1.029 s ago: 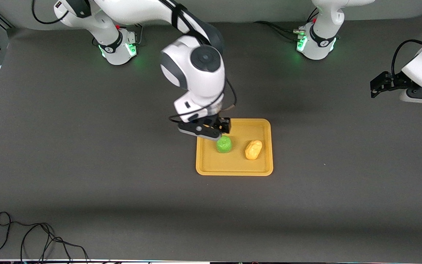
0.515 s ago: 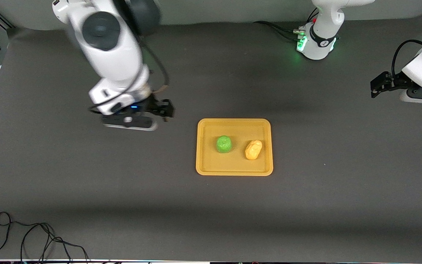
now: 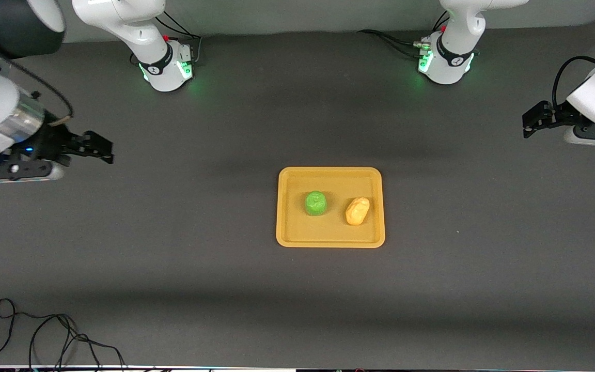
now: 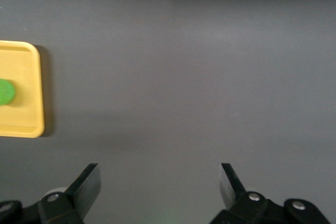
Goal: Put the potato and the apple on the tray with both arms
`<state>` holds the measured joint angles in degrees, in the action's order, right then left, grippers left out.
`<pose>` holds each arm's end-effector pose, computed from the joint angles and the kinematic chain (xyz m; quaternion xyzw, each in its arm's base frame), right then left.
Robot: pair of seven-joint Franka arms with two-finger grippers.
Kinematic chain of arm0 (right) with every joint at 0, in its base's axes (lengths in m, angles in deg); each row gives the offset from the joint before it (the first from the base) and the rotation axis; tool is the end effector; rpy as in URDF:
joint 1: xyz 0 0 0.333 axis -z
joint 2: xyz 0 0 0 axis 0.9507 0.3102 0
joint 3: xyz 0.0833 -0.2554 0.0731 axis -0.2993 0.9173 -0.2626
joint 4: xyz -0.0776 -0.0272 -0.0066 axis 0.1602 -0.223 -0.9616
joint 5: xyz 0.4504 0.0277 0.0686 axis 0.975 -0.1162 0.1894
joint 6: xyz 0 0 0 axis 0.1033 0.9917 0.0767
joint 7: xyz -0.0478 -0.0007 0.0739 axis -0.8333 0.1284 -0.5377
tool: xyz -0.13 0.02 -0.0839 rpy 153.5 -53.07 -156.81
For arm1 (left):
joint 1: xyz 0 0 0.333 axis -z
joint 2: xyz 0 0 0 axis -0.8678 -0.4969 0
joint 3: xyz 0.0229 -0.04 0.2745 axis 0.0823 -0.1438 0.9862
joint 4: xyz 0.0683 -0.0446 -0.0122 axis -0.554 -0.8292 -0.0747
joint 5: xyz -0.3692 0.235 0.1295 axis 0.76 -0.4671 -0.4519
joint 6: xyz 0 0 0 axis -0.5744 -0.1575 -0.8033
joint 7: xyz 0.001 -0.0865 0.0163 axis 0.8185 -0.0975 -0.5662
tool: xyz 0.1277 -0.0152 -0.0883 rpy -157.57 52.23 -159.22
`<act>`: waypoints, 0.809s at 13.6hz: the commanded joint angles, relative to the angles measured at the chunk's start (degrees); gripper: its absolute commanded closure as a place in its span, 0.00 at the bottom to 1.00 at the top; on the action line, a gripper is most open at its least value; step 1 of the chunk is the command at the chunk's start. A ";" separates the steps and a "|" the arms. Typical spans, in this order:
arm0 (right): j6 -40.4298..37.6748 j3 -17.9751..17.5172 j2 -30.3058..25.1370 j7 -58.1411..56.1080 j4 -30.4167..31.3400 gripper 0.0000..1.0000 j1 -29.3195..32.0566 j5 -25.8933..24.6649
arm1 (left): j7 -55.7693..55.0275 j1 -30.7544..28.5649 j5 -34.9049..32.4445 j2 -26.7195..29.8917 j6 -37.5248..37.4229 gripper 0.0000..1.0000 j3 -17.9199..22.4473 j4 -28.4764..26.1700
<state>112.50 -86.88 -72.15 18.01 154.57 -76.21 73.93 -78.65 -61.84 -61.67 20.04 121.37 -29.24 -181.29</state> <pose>0.6249 0.0649 0.4994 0.9996 0.0108 -0.0262 0.0010 0.5736 -0.0035 0.4748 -0.9967 0.0783 0.0050 0.0231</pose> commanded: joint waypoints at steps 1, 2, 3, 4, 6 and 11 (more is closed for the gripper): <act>1.03 -1.43 -0.70 -6.09 2.23 0.00 6.29 1.05 | 0.24 0.14 -0.12 0.74 0.51 0.00 0.17 -0.86; 1.03 -1.08 -0.78 -6.19 2.14 0.00 6.39 0.44 | 0.50 0.14 -0.12 0.66 0.42 0.01 0.17 -0.86; 1.03 -0.81 -0.87 -6.10 2.06 0.00 6.30 0.08 | 0.42 0.31 -0.12 0.74 0.25 0.00 0.17 -0.77; 1.03 -0.72 -0.96 -6.19 1.97 0.00 6.39 -1.40 | 0.42 0.32 -0.12 0.83 -0.10 0.00 0.17 -0.42; 1.03 0.06 -1.22 -6.28 1.88 0.00 6.39 -2.03 | 0.42 0.23 -0.04 0.40 1.11 0.00 0.26 0.28; -0.37 1.39 -1.22 -7.24 1.70 0.00 6.30 -1.42 | 0.42 0.05 -0.03 -0.31 0.95 0.00 0.34 1.08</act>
<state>112.69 -85.87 -72.34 12.17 155.71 -69.61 72.61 -78.56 -61.84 -61.66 20.02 122.13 -29.12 -181.05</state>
